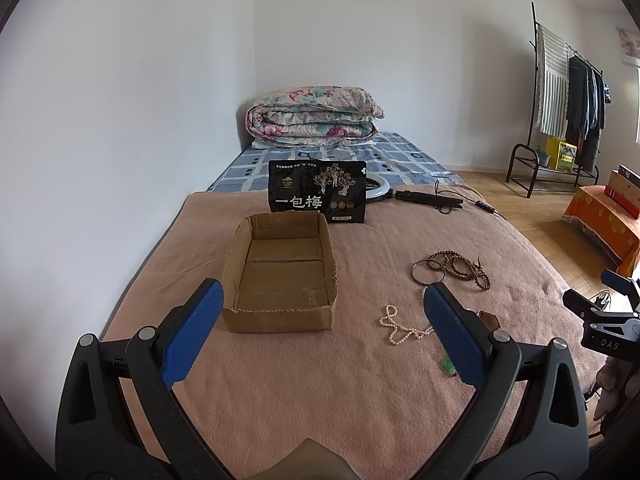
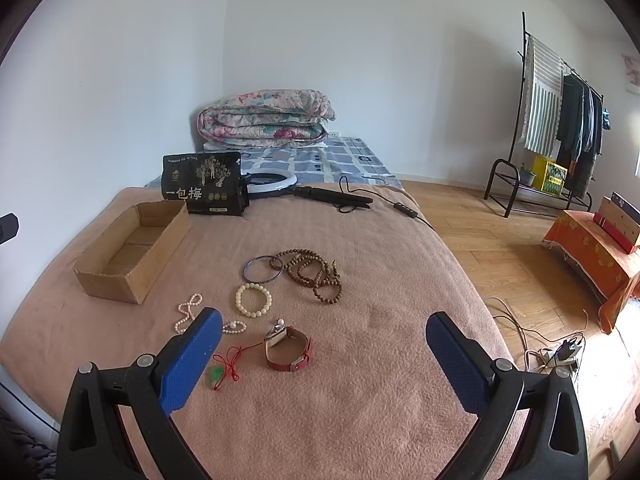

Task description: Organize jewelry

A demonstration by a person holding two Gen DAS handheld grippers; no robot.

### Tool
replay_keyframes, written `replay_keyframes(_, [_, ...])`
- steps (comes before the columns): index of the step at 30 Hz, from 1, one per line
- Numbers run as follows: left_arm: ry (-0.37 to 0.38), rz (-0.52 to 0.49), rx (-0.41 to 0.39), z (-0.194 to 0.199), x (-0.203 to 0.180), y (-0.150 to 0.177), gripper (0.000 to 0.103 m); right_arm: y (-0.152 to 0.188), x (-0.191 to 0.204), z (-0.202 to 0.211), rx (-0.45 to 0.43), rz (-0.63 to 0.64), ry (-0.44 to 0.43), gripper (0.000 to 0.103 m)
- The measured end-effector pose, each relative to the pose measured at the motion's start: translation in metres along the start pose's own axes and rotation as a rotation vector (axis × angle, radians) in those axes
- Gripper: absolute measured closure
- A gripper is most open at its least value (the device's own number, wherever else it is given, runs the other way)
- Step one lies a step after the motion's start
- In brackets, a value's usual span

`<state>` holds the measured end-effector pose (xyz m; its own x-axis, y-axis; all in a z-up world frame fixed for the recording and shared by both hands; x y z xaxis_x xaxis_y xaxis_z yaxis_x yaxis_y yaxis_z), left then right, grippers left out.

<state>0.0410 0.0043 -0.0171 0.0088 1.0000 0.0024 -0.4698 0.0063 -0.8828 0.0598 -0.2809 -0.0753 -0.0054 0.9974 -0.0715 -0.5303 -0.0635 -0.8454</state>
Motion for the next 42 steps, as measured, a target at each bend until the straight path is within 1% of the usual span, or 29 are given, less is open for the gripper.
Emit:
replay_keyframes(18, [0.0,0.001,-0.002,-0.0008,0.0018,-0.0045,0.001,0.0013,0.0011,-0.0013,0.005,0.004,-0.001,0.0])
replay_keyframes(42, [0.001,0.0,-0.001,0.0004,0.0018,-0.0029,0.001,0.0043,0.0028,-0.0034,0.013,0.006,0.0,0.0])
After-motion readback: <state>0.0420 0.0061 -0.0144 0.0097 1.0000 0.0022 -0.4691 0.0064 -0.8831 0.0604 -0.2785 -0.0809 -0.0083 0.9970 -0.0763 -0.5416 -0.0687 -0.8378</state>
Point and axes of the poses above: each gripper's, at about its wrist camera, not at the fingertips, and z roughly against the way its jaws point, x to its left, y to its underside, the point moved 5 cm from there along -z, roughly the way its jaws point, and after that the axes turned 2 degrees about -x, right-handed, at the moved point
